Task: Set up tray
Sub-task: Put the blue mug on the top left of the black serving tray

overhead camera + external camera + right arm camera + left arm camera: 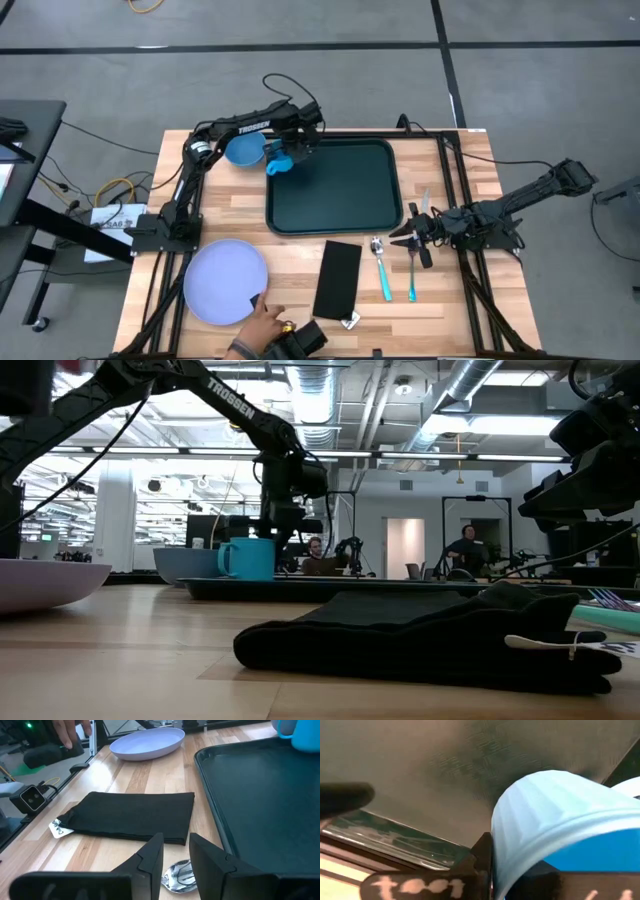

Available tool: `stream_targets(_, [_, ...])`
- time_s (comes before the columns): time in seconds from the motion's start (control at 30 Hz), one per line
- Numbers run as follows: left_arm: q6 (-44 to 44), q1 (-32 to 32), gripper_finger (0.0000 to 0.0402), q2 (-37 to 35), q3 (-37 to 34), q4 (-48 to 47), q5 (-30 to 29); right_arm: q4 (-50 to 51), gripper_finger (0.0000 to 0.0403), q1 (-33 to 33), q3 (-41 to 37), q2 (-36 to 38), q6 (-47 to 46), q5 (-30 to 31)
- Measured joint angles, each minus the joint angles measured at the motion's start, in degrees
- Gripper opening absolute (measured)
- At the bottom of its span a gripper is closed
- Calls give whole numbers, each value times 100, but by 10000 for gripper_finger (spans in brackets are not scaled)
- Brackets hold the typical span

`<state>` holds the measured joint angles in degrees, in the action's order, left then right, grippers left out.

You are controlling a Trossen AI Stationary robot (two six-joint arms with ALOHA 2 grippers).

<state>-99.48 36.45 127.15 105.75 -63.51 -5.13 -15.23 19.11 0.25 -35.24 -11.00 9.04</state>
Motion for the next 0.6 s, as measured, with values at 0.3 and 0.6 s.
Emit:
stream_targets(0.3, [166, 22, 1, 13, 108, 9, -94, 0, 87, -2, 0, 0, 0, 2])
stream_targets(0.6, [648, 20, 15, 24, 108, 208, -152, 1, 87, -1, 0, 1, 0, 0])
